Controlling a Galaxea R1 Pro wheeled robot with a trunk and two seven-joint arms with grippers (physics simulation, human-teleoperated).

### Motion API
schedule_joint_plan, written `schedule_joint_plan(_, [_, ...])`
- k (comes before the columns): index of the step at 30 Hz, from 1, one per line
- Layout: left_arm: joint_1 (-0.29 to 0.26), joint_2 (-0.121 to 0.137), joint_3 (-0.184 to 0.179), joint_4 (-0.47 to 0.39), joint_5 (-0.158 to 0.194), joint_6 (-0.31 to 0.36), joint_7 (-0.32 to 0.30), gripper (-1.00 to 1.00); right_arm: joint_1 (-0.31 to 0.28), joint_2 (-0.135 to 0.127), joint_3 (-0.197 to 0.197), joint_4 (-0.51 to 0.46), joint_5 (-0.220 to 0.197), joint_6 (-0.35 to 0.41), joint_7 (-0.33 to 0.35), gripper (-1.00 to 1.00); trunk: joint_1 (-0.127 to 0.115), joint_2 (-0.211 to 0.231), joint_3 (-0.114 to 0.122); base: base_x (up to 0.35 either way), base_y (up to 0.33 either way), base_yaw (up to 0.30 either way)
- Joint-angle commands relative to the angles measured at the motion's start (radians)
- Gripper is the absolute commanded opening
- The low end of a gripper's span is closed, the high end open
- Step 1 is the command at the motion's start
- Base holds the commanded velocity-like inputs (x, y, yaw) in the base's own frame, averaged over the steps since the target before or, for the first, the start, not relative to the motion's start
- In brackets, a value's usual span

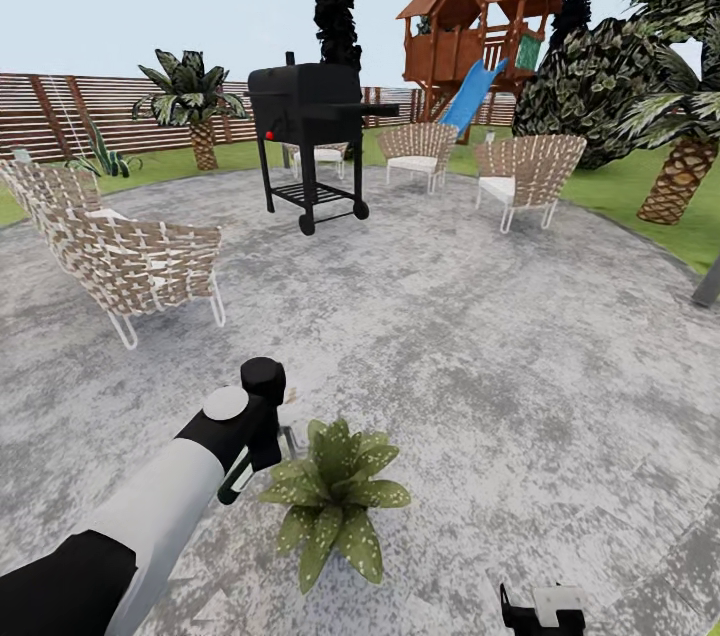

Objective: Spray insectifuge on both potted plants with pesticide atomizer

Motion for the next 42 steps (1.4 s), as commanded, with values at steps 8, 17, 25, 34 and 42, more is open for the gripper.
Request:
schedule_joint_plan(8, [0.000, 0.000, -0.001, -0.001, -0.005, 0.009, -0.010, -1.00, -0.001, 0.000, -0.004, 0.001, 0.011, -0.003, -0.006, 1.00, 0.000, 0.000, -0.001, -0.003, -0.223, 0.000])
schedule_joint_plan(17, [0.048, 0.009, -0.001, 0.003, -0.005, 0.005, -0.008, -1.00, -0.001, 0.000, -0.004, 0.001, 0.011, -0.003, -0.006, 1.00, 0.000, 0.000, -0.001, -0.032, -0.059, 0.000])
schedule_joint_plan(25, [0.050, -0.002, 0.030, -0.010, 0.043, -0.001, -0.021, -1.00, -0.001, 0.000, -0.004, 0.001, 0.012, -0.003, -0.006, 1.00, 0.000, 0.000, -0.001, 0.000, 0.000, 0.000])
schedule_joint_plan(34, [-0.003, 0.006, 0.021, -0.012, 0.033, -0.007, -0.047, -1.00, -0.001, 0.000, -0.004, 0.001, 0.012, -0.003, -0.006, 1.00, 0.000, 0.000, -0.001, 0.000, 0.000, 0.000])
schedule_joint_plan(42, [0.005, 0.001, 0.020, -0.010, 0.024, -0.108, -0.047, -1.00, -0.001, 0.000, -0.004, 0.001, 0.012, -0.003, -0.006, 1.00, 0.000, 0.000, -0.001, 0.000, 0.000, 0.000])
